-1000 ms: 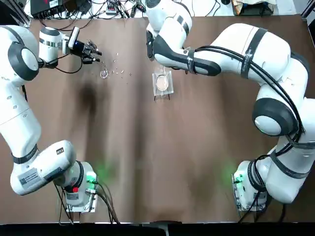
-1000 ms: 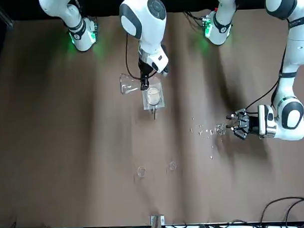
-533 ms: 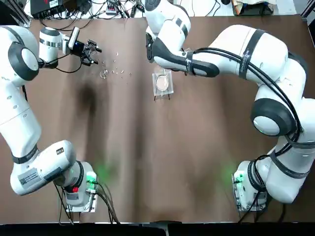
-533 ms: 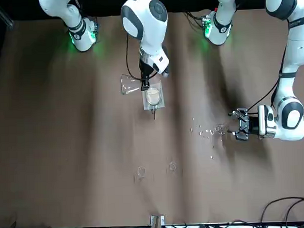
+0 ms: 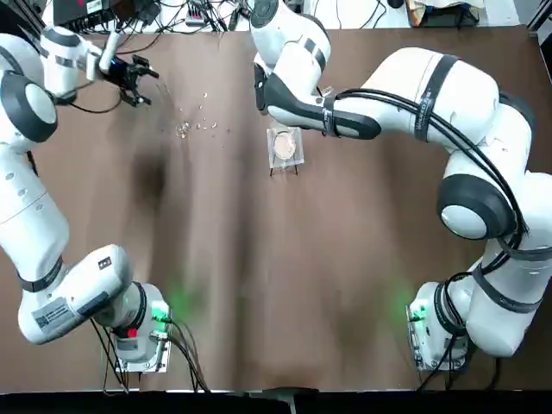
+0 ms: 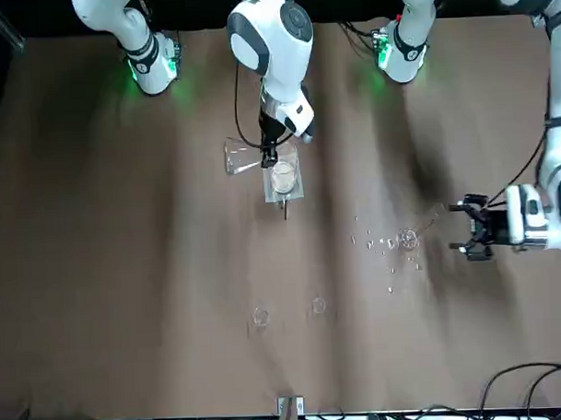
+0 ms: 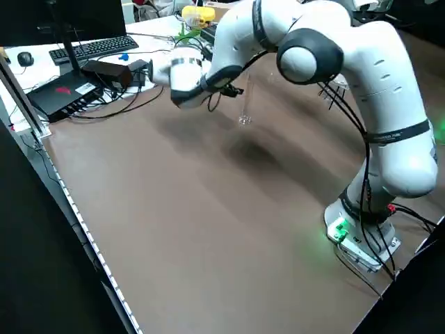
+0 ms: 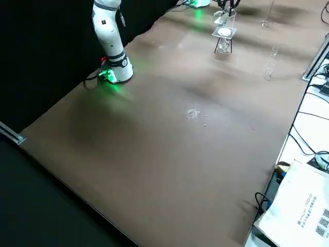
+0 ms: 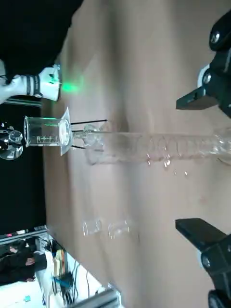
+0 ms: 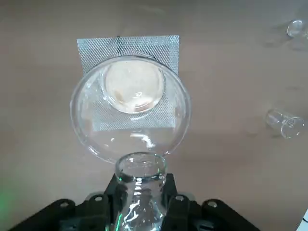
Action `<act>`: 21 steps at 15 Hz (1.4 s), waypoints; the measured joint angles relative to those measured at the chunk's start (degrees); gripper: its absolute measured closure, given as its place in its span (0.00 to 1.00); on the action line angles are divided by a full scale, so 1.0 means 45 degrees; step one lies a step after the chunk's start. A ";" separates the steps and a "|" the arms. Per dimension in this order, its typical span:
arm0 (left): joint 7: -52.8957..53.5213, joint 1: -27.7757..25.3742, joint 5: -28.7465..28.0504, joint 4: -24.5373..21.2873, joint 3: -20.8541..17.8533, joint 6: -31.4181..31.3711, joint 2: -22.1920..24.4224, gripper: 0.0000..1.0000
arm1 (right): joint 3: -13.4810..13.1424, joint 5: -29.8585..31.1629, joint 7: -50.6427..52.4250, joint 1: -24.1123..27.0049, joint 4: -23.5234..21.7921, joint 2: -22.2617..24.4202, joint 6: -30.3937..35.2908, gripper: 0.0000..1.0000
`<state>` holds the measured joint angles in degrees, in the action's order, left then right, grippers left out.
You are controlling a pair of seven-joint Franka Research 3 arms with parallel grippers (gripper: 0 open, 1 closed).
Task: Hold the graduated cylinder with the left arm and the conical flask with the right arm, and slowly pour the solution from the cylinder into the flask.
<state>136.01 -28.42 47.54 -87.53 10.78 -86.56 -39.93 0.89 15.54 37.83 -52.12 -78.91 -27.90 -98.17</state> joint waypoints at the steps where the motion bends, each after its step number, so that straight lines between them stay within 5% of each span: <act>1: -0.0218 -0.0094 -0.0091 0.0104 -0.0008 0.0018 0.0408 0.00 | 0.0000 0.0015 -0.0023 -0.0012 0.0001 -0.0018 0.0000 0.61; 10: -0.5190 0.1149 -0.2443 0.0253 0.0193 0.0069 0.4137 0.00 | -0.0003 0.0506 -0.0062 -0.0203 0.0065 -0.0184 0.0000 0.61; 21: -1.5800 0.5823 -0.6284 0.0248 0.0223 -0.2201 0.4747 0.00 | -0.0063 0.0607 -0.0065 -0.0202 0.0127 -0.0189 0.0124 0.61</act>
<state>64.91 -2.21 19.27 -86.42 11.78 -96.47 -18.57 0.60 18.27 37.54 -53.03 -78.34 -28.75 -97.61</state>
